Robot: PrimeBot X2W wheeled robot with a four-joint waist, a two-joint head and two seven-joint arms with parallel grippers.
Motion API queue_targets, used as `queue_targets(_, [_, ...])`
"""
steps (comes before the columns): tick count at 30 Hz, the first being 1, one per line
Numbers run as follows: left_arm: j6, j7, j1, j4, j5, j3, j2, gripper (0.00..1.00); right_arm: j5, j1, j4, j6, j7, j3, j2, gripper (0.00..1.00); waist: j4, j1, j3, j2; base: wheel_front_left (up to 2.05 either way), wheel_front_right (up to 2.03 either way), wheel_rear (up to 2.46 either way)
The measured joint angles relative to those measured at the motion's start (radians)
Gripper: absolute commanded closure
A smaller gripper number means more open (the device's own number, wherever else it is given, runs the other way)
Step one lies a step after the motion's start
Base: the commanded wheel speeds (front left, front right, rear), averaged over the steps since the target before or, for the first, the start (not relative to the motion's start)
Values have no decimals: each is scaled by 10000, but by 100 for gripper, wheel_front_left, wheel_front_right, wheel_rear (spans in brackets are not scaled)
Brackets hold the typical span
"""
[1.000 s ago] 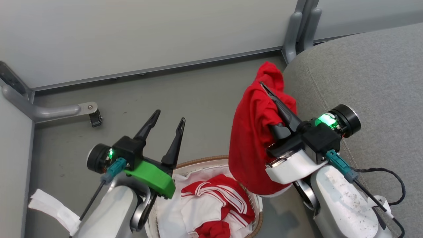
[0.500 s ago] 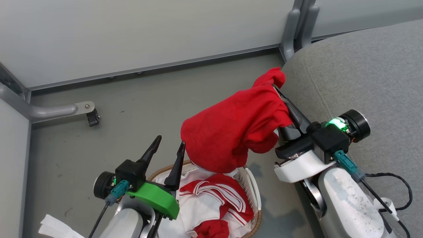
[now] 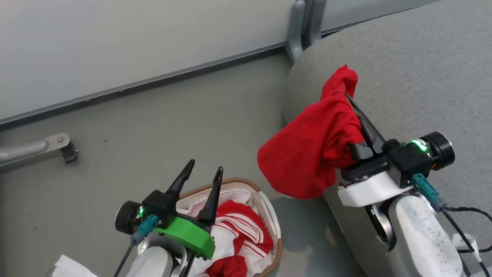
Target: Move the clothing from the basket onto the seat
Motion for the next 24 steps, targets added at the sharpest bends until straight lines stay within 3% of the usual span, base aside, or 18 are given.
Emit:
queue_targets(15, [-117,0,-383,104,466,-364,132,0,550,340,-27,0,0,-447,-2,100,-2503,0,650,0,0,0,0])
queue_targets(24, [-132,-2,-663,-100,491,-640,245,0,433,-110,247,0,2,-464,-6,100,-3044,0,1316,0,0,0,0])
